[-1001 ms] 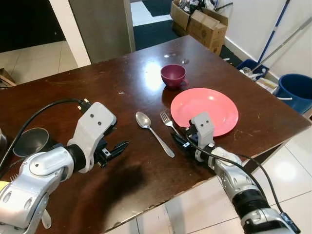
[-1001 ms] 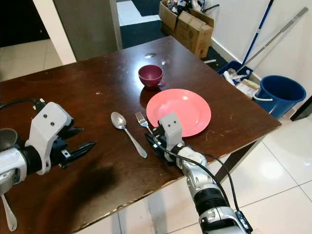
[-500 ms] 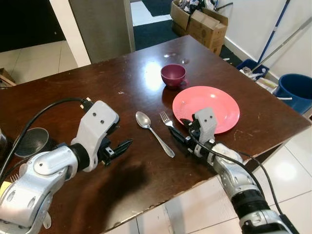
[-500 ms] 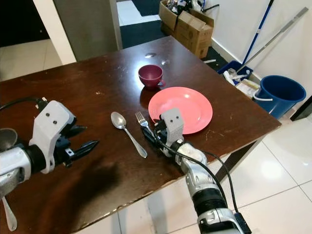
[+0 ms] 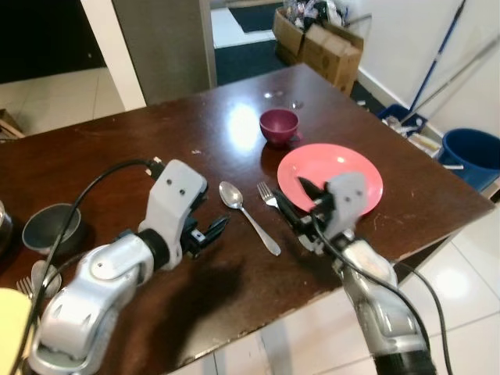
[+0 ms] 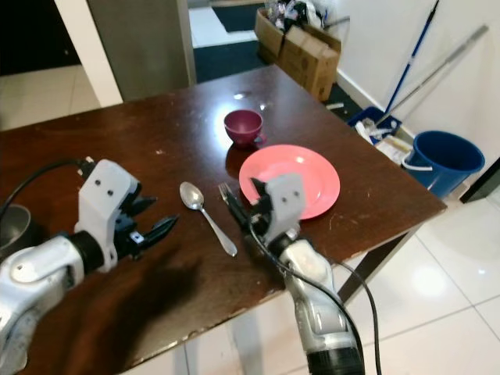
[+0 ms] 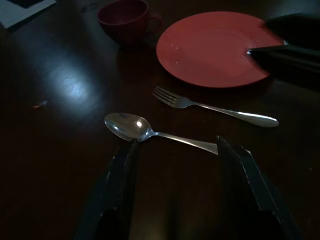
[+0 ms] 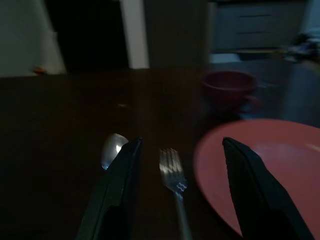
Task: Setting the table
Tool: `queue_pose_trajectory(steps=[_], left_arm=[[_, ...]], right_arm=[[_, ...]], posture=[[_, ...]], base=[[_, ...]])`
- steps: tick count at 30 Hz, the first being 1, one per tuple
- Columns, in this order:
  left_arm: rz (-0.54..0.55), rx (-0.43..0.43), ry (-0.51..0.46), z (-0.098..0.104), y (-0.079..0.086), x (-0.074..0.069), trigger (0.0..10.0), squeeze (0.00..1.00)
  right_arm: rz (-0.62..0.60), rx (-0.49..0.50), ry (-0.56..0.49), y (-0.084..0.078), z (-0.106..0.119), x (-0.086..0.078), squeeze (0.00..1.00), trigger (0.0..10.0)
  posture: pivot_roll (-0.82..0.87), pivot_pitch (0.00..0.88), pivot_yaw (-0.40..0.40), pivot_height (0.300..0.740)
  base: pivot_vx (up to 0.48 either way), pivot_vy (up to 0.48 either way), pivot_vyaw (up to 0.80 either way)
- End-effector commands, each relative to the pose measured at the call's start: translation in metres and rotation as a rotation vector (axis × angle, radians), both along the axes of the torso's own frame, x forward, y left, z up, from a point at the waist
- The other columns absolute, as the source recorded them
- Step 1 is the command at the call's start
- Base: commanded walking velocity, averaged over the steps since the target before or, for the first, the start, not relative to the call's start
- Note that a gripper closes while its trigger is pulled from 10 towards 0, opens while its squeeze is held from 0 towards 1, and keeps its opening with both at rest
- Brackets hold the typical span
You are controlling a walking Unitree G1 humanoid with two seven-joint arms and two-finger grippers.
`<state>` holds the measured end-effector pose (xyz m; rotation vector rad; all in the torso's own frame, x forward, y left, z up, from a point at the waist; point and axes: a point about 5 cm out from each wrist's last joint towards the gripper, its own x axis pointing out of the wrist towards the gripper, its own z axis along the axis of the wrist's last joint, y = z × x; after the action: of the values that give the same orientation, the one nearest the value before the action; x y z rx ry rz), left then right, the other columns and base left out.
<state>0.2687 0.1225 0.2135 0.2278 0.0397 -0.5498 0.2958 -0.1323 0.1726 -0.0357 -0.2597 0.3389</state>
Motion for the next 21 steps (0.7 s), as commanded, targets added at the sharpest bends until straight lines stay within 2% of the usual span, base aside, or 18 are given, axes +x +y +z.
queue_pose_trajectory(steps=[1, 2, 4, 5, 9, 16, 19, 21], left_arm=[[0.022, -0.002, 0.019, -0.012, -0.002, 0.0, 10.0, 0.0], [0.022, -0.002, 0.019, -0.012, -0.002, 0.0, 10.0, 0.0], [0.015, 0.001, 0.016, -0.018, -0.006, 0.0, 10.0, 0.0], [0.015, 0.001, 0.016, -0.018, -0.006, 0.0, 10.0, 0.0], [0.004, 0.01, 0.019, -0.025, -0.012, 0.004, 10.0, 0.0], [0.011, 0.021, 0.012, -0.03, -0.014, 0.007, 10.0, 0.0], [0.023, 0.027, 0.014, -0.035, -0.012, 0.007, 10.0, 0.0], [0.064, -0.001, 0.013, -0.038, -0.008, 0.006, 10.0, 0.0]], right_arm=[[-0.097, -0.013, 0.003, -0.008, -0.005, -0.016, 0.0, 10.0], [-0.097, -0.013, 0.003, -0.008, -0.005, -0.016, 0.0, 10.0], [-0.152, -0.029, 0.026, -0.013, -0.016, -0.033, 0.0, 10.0], [-0.152, -0.029, 0.026, -0.013, -0.016, -0.033, 0.0, 10.0], [-0.175, -0.06, 0.135, -0.016, -0.044, -0.054, 0.0, 10.0], [-0.216, -0.082, 0.148, -0.018, -0.047, -0.058, 0.0, 10.0], [-0.26, -0.085, 0.137, -0.023, -0.044, -0.056, 0.0, 10.0], [-0.292, -0.084, 0.093, -0.031, -0.032, -0.046, 0.0, 10.0]], posture=[[-0.05, 0.025, 0.11, 0.74], [-0.05, 0.025, 0.11, 0.74], [-0.07, 0.02, 0.111, 0.74], [-0.07, 0.02, 0.111, 0.74], [-0.1, 0.011, 0.113, 0.74], [-0.11, 0.001, 0.115, 0.74], [-0.1, 0.0, 0.118, 0.74], [-0.1, 0.0, 0.12, 0.74]], base=[[0.0, 0.0, 0.0], [0.0, 0.0, 0.0], [0.0, 0.0, 0.0], [0.0, 0.0, 0.0], [0.0, 0.0, 0.0], [0.0, 0.0, 0.0], [0.0, 0.0, 0.0], [0.0, 0.0, 0.0]])
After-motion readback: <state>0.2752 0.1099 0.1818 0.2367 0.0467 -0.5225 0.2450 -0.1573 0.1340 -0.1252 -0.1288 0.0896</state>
